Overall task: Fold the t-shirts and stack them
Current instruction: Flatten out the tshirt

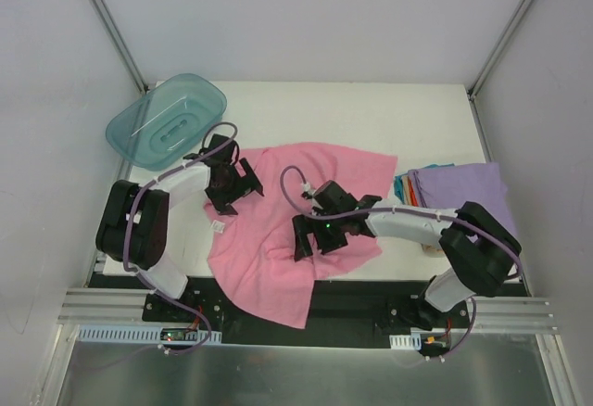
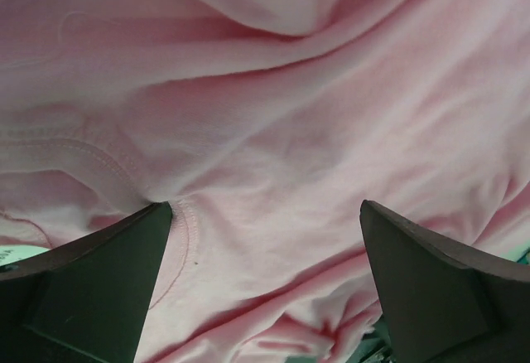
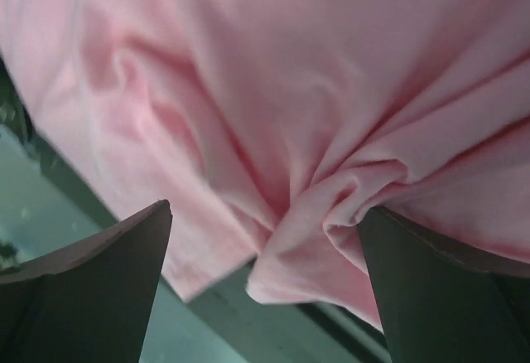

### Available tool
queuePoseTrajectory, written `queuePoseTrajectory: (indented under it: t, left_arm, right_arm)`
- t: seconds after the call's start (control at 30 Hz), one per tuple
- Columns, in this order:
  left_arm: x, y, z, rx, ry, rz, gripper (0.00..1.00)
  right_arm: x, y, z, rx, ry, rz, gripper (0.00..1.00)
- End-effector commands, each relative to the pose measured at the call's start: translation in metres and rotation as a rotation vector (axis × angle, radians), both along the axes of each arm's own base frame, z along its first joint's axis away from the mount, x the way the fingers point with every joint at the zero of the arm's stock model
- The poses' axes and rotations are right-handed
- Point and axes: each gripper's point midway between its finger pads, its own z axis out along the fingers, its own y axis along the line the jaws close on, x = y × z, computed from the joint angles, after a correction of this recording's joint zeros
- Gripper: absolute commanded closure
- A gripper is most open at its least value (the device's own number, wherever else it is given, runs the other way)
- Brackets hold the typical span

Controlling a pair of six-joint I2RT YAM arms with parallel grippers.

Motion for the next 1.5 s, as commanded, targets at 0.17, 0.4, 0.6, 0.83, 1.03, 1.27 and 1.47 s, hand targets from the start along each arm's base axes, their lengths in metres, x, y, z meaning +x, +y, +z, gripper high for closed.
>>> queuePoseTrajectory:
  t: [0.17,0.4,0.6,0.83,1.03,1.27,1.47]
  left_arm:
    - [0.037,0.009,0.048,0.013,-0.121,-0.006,0.01]
    - [0.076,0.016,0.095,0.063,-0.283,0.031,0.01]
    - [0.117,0.009,0.071,0.104,-0.231,-0.003,0.25]
    - [0.15,0.014,0.052,0.19,-0.196,-0.012,0.32]
    - [0.158,0.02,0.031,0.237,-0.159,0.009,0.35]
    - [0.17,0.009,0.01,0.201,-0.119,0.014,0.56]
    - [0.174,0.004,0.008,0.18,-0.116,0.017,0.92]
  right_arm:
    - [0.028,-0.009,0.072,0.013,-0.21,-0.038,0.03]
    - [0.096,-0.078,0.071,-0.117,-0.263,-0.278,0.03]
    - [0.116,-0.112,0.046,-0.227,-0.228,-0.359,0.03]
    - [0.124,-0.119,0.02,-0.236,-0.136,-0.395,0.03]
    - [0.121,-0.116,0.004,-0.231,-0.073,-0.387,0.03]
    - [0.119,-0.118,-0.003,-0.24,-0.053,-0.382,0.03]
    - [0.119,-0.119,-0.005,-0.246,-0.048,-0.385,0.03]
